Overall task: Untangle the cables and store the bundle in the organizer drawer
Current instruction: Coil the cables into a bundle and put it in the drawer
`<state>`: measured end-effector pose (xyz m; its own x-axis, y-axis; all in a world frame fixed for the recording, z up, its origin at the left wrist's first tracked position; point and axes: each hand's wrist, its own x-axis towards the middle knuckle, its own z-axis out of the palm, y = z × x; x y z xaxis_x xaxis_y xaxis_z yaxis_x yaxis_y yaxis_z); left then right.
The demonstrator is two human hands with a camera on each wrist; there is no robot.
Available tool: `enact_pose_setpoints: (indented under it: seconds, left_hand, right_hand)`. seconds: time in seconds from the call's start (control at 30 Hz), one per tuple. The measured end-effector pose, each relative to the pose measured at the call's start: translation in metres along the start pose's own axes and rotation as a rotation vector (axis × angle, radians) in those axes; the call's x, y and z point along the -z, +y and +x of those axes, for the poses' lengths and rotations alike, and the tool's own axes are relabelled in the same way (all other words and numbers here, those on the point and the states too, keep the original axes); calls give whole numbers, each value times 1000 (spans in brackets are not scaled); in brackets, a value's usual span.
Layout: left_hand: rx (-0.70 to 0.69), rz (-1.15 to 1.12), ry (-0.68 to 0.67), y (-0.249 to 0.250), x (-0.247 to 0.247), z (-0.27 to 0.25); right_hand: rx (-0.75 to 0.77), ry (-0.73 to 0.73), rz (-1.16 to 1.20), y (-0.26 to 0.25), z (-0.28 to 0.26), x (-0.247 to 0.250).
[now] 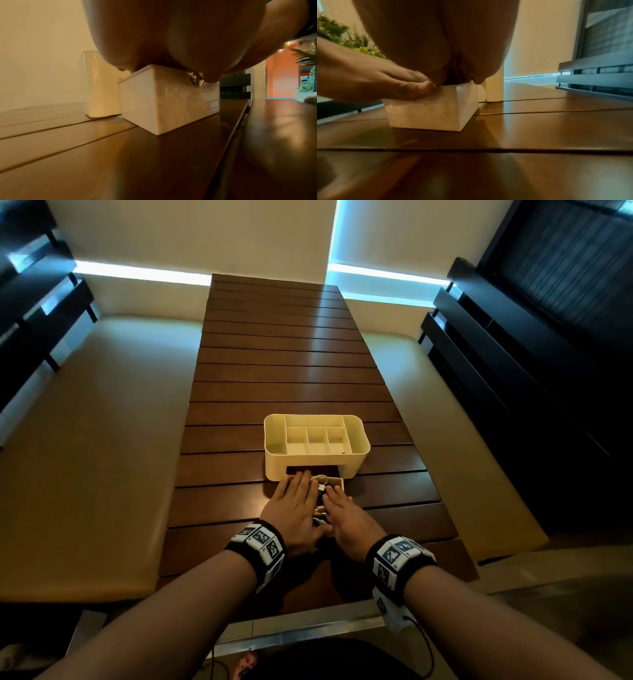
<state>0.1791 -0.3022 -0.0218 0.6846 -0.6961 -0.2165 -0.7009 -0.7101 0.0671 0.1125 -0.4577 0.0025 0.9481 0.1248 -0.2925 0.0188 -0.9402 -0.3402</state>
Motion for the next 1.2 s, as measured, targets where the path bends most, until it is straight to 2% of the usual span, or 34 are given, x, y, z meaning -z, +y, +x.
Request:
enact_pose_setpoints:
  seconds: [0.1,0.23,0.33,0.43,0.53,0.63,0.77,0.83,0.93,1.0,1.2]
  left_hand:
    - [3,-75,22,-1,-1,-3]
    - [23,-100,23,-1,-1,-2]
    - [27,-99,22,1,-3,-2]
    - [22,-96,50,1,-5,-4]
    - [-4,-148,100,1,-7,-5]
    - [3,-176,92,1,-9,-4]
    - [23,-181,91,2,-7,-3]
    - [51,-185,112,3,-5,-4]
    - [89,-175,135,5,-7,-2]
    - [102,-190,138,5,-10,0]
    - [92,-216,148,4,-9,-2]
  right_hand:
    - [-23,236,202,5,-8,-4]
    - [-149,512,290,10,-9,-17]
    - [-184,562,300,11,-4,-20]
    - [-138,611,301,15,0,-21]
    - [-102,558,185,22,1,-18]
    - [-66,471,-30,25,1,-8]
    - [-65,288,-183,22,3,6]
    - [-81,265,-65,22,5,10]
    - [-171,349,373,22,6,7]
    - [-265,375,564,23,5,2]
    - [-442,366,903,32,10,-1]
